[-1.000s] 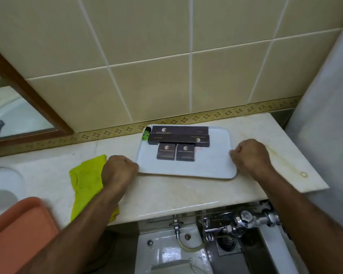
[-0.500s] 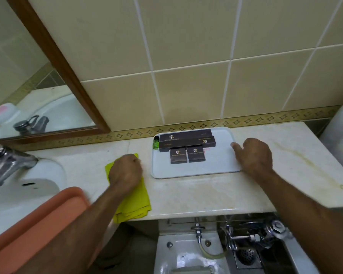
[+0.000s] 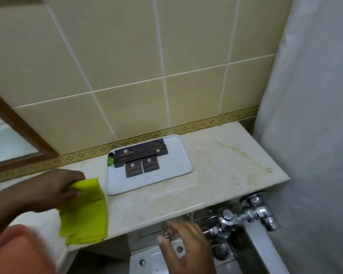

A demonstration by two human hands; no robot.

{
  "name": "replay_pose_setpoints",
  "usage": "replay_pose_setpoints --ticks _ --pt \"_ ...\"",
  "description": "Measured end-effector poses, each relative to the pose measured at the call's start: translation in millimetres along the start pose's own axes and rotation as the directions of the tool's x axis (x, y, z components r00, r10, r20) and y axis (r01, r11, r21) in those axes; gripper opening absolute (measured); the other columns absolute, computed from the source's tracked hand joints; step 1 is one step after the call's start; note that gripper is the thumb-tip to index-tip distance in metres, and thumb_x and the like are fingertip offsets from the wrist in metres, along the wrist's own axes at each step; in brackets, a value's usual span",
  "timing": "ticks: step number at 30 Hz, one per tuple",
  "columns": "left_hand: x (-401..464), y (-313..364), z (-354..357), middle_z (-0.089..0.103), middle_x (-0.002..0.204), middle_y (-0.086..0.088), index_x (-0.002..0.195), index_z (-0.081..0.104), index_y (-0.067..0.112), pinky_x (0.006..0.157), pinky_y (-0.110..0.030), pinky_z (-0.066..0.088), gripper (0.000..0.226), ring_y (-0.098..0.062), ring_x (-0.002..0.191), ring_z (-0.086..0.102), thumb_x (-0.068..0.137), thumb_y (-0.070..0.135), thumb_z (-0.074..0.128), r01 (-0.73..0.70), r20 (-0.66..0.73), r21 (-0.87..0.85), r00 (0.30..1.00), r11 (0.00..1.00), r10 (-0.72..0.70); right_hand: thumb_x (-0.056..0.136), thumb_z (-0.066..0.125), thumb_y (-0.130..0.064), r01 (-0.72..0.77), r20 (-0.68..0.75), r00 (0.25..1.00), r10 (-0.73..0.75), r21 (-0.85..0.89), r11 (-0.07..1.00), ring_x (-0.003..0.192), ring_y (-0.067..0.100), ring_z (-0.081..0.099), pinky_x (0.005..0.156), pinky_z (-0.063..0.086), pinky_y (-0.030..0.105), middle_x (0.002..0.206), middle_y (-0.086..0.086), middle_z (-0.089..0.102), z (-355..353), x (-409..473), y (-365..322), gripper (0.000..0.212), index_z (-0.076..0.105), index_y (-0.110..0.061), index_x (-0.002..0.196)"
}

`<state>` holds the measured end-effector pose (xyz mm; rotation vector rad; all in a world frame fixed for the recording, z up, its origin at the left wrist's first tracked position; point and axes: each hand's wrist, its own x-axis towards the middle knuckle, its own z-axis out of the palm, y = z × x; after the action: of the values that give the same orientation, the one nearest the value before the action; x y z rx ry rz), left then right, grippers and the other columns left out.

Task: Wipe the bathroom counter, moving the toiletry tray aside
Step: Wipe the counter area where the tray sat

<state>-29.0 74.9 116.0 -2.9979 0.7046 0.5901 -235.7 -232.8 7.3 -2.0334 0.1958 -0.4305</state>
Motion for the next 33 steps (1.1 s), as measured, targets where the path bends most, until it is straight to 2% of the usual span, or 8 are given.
replay_pose_setpoints --ticks 6,10,13,18,24,27,30,33 --pt "-19.2 137.5 -78.5 0.069 0.092 0.023 0.099 0.064 0.044 0.065 -0.023 0.057 0.027 0.003 0.082 0.068 0.084 0.065 0.055 -0.361 0.084 -0.068 0.927 0.930 0.366 0.056 0.078 -0.073 -0.127 0.512 0.859 0.011 0.191 0.973 0.144 -0.009 0.008 0.115 0.022 0.031 0.154 -0.040 0.010 -27.1 42.1 -3.7 0.104 0.021 -0.061 0.143" --pt "21.7 221.5 -117.5 0.074 0.090 0.009 0.095 0.069 0.033 0.068 -0.031 0.060 0.020 -0.011 0.083 0.072 0.080 0.047 0.070 -0.337 0.062 -0.302 0.927 0.892 0.371 0.076 0.074 -0.046 -0.248 0.462 0.887 -0.009 0.492 0.834 0.113 0.006 0.064 0.094 0.055 0.036 0.120 -0.010 0.071 -60.2 67.7 15.0 0.039 0.062 -0.048 0.114" --pt "82.9 264.0 -114.1 0.072 0.087 0.004 0.094 0.068 0.025 0.072 -0.036 0.057 0.018 -0.015 0.083 0.069 0.079 0.034 0.075 -0.300 -0.036 -0.229 0.953 0.926 0.300 0.086 0.066 -0.028 -0.323 0.314 0.934 0.172 0.529 0.785 0.090 0.018 0.074 0.082 0.061 0.044 0.099 -0.002 0.079 -88.3 86.4 36.5 0.015 0.069 -0.032 0.100" --pt "204.7 306.3 -60.2 0.068 0.111 -0.010 0.111 0.066 0.012 0.084 -0.033 0.049 0.034 -0.028 0.103 0.062 0.080 0.023 0.074 -0.180 -0.109 -0.176 0.981 0.968 0.162 0.088 0.066 -0.023 -0.307 0.105 0.947 0.303 0.024 0.951 0.090 0.028 0.067 0.077 0.053 0.033 0.094 0.007 0.074 -117.1 156.8 76.4 0.010 0.069 -0.015 0.092" --pt "241.0 286.5 28.6 0.059 0.131 -0.018 0.127 0.056 0.007 0.099 -0.041 0.043 0.038 -0.034 0.119 0.053 0.096 0.028 0.046 0.027 -0.365 -0.174 0.927 0.984 -0.090 0.083 0.063 -0.017 -0.067 0.044 0.991 0.128 -0.664 0.745 0.109 0.036 0.055 0.088 0.046 0.041 0.118 0.013 0.064 -112.6 211.2 107.8 0.026 0.068 -0.011 0.108" --pt "223.1 269.8 74.1 0.038 0.151 -0.026 0.144 0.036 -0.004 0.116 -0.045 0.026 0.057 -0.036 0.141 0.034 0.101 0.034 0.030 0.046 -0.381 -0.140 0.919 0.989 -0.096 0.083 0.059 -0.016 0.245 0.193 0.969 -0.157 -0.633 0.734 0.130 0.040 0.046 0.107 0.038 0.050 0.138 0.017 0.058 -94.9 225.7 116.3 0.035 0.068 -0.007 0.115" --pt "218.7 267.1 94.2 0.009 0.163 -0.016 0.153 0.016 0.002 0.124 -0.038 0.003 0.059 -0.026 0.152 0.004 0.103 0.031 0.026 0.059 -0.334 -0.273 0.930 0.960 -0.152 0.098 0.037 -0.034 0.417 0.504 0.858 -0.100 -0.570 0.708 0.149 0.039 0.015 0.120 0.012 0.055 0.162 0.016 0.024 -55.9 229.0 122.3 0.053 0.039 -0.015 0.147" --pt "230.0 261.5 98.0 0.009 0.164 -0.014 0.153 0.019 0.003 0.124 -0.035 0.000 0.056 -0.023 0.152 0.003 0.103 0.028 0.028 0.018 -0.410 -0.287 0.901 0.958 -0.139 0.097 0.030 -0.046 0.445 0.528 0.845 -0.080 -0.614 0.652 0.148 0.040 0.018 0.119 0.013 0.057 0.161 0.017 0.025 -31.8 245.6 133.8 0.060 0.036 -0.018 0.150"
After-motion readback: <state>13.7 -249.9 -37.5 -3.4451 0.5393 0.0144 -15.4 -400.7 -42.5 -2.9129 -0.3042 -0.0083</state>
